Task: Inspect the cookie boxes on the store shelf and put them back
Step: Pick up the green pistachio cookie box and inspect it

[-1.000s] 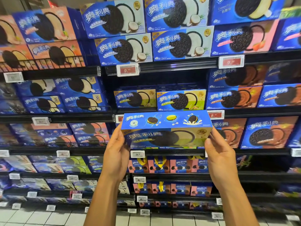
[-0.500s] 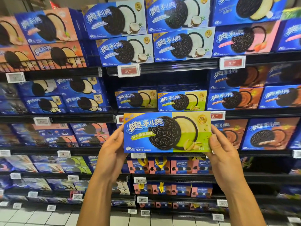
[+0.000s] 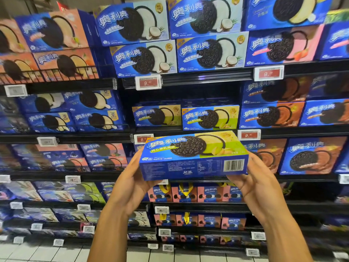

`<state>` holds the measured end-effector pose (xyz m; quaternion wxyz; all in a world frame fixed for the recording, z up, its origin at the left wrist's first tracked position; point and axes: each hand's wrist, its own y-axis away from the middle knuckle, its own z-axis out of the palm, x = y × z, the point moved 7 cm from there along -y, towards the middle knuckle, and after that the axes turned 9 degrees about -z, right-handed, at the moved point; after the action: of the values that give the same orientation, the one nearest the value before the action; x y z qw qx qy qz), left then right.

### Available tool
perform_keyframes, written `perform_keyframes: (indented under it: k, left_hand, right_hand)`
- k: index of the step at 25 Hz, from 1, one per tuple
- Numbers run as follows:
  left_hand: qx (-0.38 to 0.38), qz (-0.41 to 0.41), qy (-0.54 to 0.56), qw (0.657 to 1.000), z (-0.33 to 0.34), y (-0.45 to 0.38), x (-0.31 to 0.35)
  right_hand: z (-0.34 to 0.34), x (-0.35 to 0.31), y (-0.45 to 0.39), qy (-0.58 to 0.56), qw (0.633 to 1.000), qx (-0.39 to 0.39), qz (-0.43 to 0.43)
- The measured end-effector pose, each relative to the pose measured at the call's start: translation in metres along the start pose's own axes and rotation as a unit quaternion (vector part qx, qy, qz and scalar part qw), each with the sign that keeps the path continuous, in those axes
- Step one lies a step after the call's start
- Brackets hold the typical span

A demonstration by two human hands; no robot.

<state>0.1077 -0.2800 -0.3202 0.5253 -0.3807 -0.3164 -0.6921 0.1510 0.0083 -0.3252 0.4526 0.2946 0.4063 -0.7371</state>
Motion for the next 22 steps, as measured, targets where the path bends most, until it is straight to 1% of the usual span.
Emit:
perform_keyframes:
  k: [2,4,6,9,18,20,22]
  left_hand:
    - [0.031,-0.019,-0.022,0.999,-0.003,-0.003,-0.003]
    - [0.054,-0.034,-0.066,0.996,-0.005,-0.004,-0.004]
    - [0.061,-0.045,-0.104,0.992,-0.004,-0.004,-0.005]
    - [0.066,-0.049,-0.121,0.989,-0.002,-0.003,-0.006]
    - [0.074,-0.051,-0.1,0.991,-0.006,-0.007,-0.01]
    - [0.064,-0.05,-0.07,0.994,-0.007,-0.01,-0.011]
    - [0.035,-0.053,-0.023,0.998,-0.008,-0.014,-0.014]
  right_hand:
    - [0.0,0.002,0.0,0.024,1.0,0.013,0.009]
    - [-0.001,0.004,0.0,0.052,0.998,0.022,0.02]
    - [-0.002,0.004,0.0,0.072,0.997,0.028,0.03]
    - [-0.003,0.003,0.0,0.098,0.994,0.034,0.033]
    - [-0.004,0.003,0.002,0.098,0.993,0.033,0.049]
    - [-0.004,0.003,0.002,0.078,0.995,0.029,0.049]
    - [-0.004,0.005,0.002,0.04,0.997,0.028,0.054]
